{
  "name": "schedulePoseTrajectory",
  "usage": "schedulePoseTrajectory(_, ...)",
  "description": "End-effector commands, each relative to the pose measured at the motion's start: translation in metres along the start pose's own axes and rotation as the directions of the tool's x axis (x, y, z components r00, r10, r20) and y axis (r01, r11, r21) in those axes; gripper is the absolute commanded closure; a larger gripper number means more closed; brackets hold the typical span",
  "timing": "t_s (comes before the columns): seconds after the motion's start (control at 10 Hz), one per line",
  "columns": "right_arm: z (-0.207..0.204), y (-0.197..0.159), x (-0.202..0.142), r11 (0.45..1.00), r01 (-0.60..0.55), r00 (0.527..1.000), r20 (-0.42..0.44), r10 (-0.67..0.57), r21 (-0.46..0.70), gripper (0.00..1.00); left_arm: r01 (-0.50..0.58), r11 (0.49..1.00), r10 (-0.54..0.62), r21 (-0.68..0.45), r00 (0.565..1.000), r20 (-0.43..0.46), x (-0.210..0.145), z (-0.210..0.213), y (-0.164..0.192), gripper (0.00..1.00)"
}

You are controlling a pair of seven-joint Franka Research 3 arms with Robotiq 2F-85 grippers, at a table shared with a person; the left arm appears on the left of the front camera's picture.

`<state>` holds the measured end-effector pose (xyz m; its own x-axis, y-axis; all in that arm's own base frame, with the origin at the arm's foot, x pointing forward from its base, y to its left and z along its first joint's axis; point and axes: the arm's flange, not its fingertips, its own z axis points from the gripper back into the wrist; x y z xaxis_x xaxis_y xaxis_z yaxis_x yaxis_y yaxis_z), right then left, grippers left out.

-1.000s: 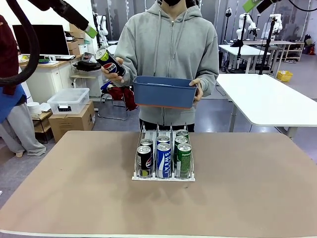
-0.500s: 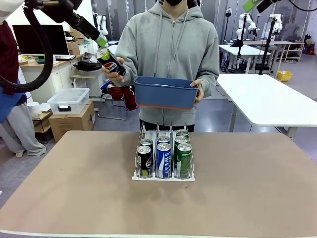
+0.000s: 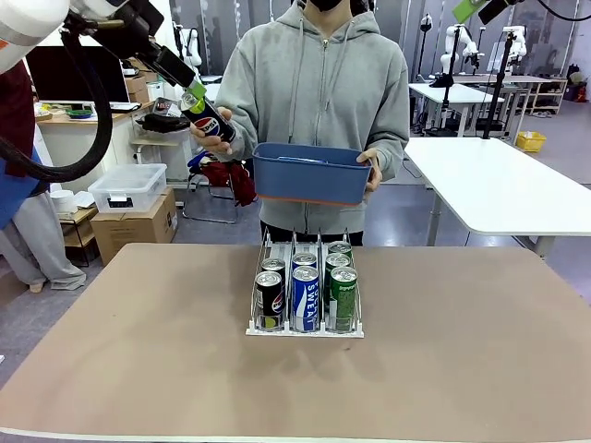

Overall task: Fill the beverage cans into the dispenser.
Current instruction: Pick up the Pepsi coke handed by the human.

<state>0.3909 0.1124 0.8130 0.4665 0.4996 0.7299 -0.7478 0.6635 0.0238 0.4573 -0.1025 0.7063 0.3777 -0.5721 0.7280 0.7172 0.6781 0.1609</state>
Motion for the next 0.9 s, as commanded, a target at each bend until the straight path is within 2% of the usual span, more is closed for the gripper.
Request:
schedulePoseTrajectory(0.0, 0.000, 0.000, -0.002, 1.000, 0.002, 1.000, -0.001, -0.002, 0.000, 0.00, -0.014, 0.999, 0.015, -0.037, 1.000, 0.017, -0.008, -0.008, 0.000, 0.00)
schedulePoseTrajectory(0.8, 0.000, 0.000, -0.002, 1.000, 0.002, 1.000, -0.001, -0.002, 0.000, 0.00, -0.038, 0.995, 0.037, -0.094, 0.999, -0.011, -0.027, -0.035, 0.007, 0.00)
